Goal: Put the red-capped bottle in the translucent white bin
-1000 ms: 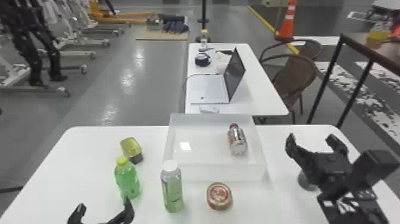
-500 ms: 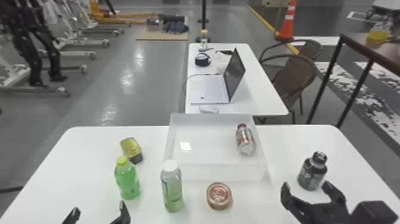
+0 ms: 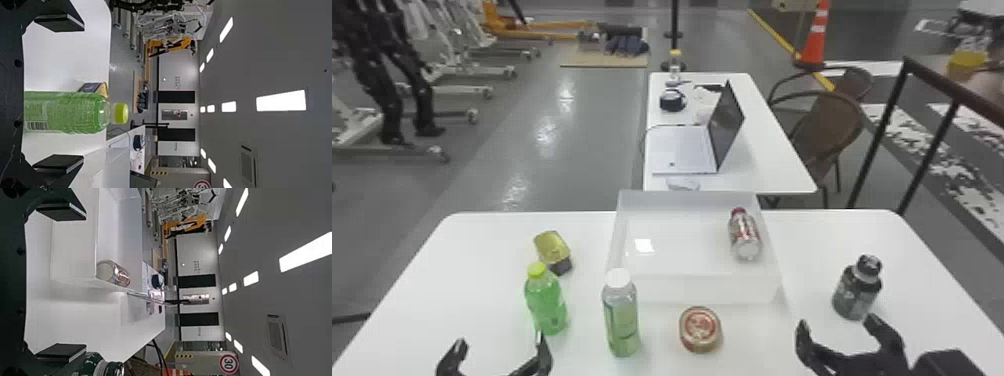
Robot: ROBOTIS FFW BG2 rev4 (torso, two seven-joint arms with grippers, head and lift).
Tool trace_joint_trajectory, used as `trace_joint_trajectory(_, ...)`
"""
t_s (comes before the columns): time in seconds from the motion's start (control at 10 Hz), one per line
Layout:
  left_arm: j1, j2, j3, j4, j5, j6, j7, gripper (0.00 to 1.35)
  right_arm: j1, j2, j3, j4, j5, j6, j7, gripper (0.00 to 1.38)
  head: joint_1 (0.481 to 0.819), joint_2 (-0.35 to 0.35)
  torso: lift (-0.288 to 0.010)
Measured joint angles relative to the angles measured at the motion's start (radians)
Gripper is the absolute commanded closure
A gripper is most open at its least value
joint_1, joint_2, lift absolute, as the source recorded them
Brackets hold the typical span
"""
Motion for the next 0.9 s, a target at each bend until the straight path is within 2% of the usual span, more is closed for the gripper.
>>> trace_joint_trajectory(0.4, -0.007, 0.0, 0.012, 0.001, -0.013, -0.001, 0.005, 0.12, 0.0, 0.018, -0.002, 0.014, -0.01, -0.004, -0.022, 0.11, 0.549, 0.0, -0.1)
trace_joint_trajectory(0.9, -0.011, 0.0, 0.012, 0.0, -0.022, -0.003, 0.006, 0.12, 0.014, 0.02, -0.003, 0.005, -0.01, -0.004, -0.047, 0.04, 0.549, 0.0, -0.1)
